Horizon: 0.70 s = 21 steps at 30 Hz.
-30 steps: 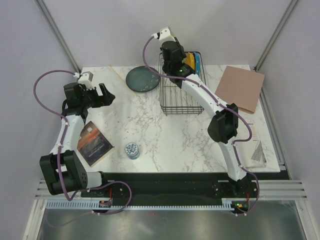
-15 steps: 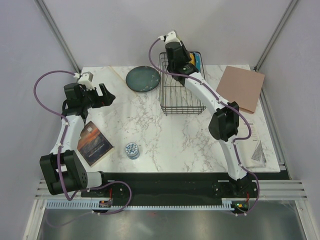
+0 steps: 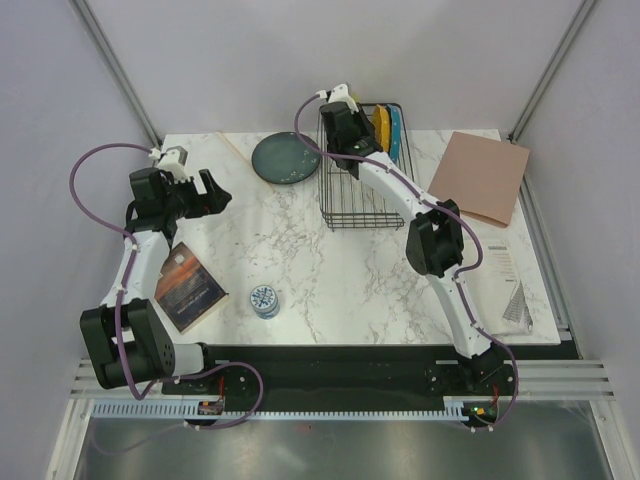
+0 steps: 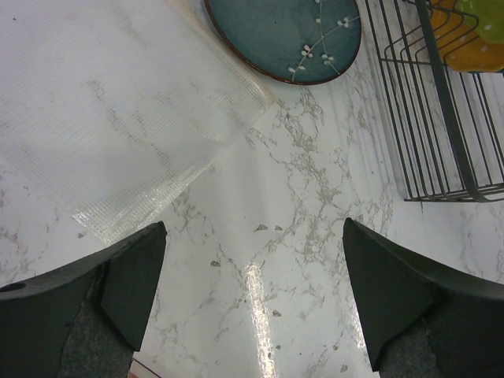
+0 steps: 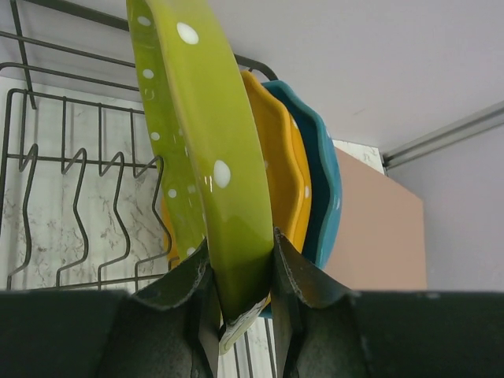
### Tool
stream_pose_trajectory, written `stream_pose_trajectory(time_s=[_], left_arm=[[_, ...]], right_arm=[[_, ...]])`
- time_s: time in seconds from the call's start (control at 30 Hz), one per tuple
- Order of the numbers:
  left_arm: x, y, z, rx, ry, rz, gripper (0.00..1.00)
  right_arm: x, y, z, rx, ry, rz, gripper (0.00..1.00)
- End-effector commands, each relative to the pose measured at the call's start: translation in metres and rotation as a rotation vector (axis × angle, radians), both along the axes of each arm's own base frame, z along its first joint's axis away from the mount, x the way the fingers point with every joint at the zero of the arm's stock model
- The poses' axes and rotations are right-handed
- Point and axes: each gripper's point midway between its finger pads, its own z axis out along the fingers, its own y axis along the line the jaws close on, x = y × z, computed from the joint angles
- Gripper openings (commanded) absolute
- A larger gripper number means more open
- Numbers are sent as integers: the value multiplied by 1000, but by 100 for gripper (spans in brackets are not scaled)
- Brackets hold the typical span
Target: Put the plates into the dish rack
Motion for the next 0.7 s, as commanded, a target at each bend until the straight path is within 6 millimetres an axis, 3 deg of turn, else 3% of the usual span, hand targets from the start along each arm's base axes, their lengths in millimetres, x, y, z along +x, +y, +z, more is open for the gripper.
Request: stream_pose_trajectory(time_s=[0.0, 0.23, 0.47, 0.67], left_arm=[[3, -5, 1, -29, -11, -15, 100], [2, -7, -3, -46, 0, -17, 100], [3, -6, -4, -51, 4, -10, 100], [3, -7, -7, -66, 20, -3, 100]], right_arm=[[-5, -21, 75, 112, -211, -146, 0], [-16, -24, 38, 144, -151, -223, 0], [-20, -5, 9, 110, -103, -205, 0], [-15, 4, 7, 118, -97, -171, 27]])
